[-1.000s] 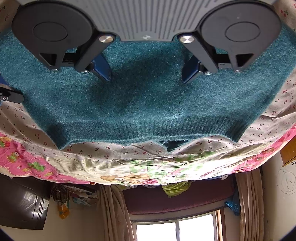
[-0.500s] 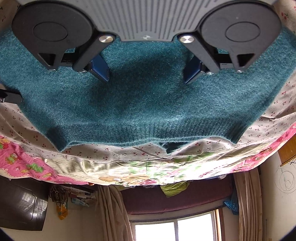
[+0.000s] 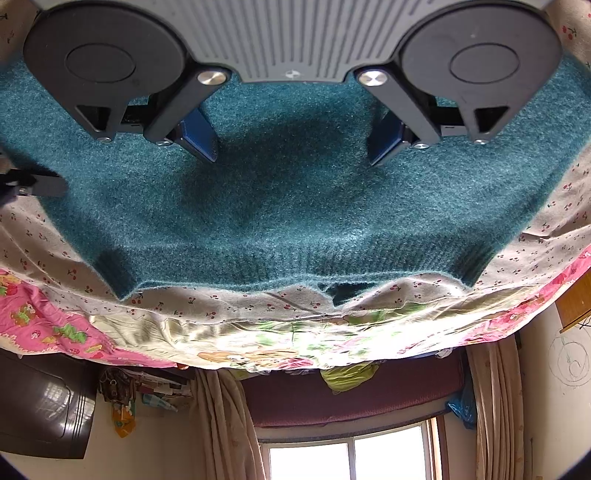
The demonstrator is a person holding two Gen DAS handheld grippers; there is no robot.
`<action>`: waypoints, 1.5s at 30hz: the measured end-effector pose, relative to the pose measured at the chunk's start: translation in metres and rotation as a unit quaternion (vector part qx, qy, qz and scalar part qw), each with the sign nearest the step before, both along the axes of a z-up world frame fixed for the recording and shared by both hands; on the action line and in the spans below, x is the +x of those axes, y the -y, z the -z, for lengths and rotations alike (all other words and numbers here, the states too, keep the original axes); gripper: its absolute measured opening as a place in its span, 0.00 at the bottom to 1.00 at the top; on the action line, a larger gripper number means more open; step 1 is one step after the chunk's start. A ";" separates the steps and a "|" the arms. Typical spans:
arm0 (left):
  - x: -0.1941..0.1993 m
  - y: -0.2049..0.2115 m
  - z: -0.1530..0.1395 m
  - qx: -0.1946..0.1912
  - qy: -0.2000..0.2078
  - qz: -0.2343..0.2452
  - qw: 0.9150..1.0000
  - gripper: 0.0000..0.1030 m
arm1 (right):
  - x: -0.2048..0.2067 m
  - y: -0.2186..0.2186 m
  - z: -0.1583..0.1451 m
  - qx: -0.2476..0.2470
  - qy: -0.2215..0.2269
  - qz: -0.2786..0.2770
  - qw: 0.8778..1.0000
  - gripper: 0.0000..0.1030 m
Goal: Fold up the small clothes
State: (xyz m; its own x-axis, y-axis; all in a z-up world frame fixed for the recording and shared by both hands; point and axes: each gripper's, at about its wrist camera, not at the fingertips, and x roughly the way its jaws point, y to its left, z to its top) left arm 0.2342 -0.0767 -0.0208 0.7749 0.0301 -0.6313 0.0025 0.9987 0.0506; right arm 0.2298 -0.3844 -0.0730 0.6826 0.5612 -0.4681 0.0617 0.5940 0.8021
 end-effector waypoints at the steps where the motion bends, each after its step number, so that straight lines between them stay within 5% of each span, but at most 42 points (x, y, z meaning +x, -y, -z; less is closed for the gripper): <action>1: 0.000 0.000 -0.001 0.000 -0.003 0.001 1.000 0.95 | 0.002 -0.001 0.002 0.005 0.001 -0.002 1.000 0.36; 10: 0.003 0.008 -0.007 0.002 -0.007 -0.012 1.000 0.95 | 0.001 0.007 0.001 0.061 0.005 -0.002 0.998 0.35; 22: 0.017 0.023 -0.003 0.034 -0.001 -0.014 0.999 0.98 | 0.006 -0.015 0.001 -0.010 0.028 -0.006 1.000 0.38; 28: 0.017 0.027 -0.013 0.038 0.016 -0.023 0.999 0.98 | 0.007 0.010 0.009 0.124 0.008 -0.010 0.992 0.26; 31: 0.016 0.031 -0.019 0.040 0.041 -0.018 0.998 0.98 | 0.008 0.007 0.009 0.109 0.007 -0.008 0.994 0.26; 33: 0.026 0.039 -0.003 0.067 0.011 0.000 0.998 0.99 | 0.008 0.007 0.011 0.107 0.004 -0.007 0.994 0.26; 39: 0.022 0.040 -0.012 0.085 0.066 0.001 0.994 0.98 | 0.009 0.004 0.013 0.091 0.002 -0.004 0.996 0.26; 45: 0.057 -0.001 -0.013 0.056 0.066 -0.071 0.994 0.98 | 0.009 -0.001 0.011 0.079 0.006 -0.001 0.997 0.25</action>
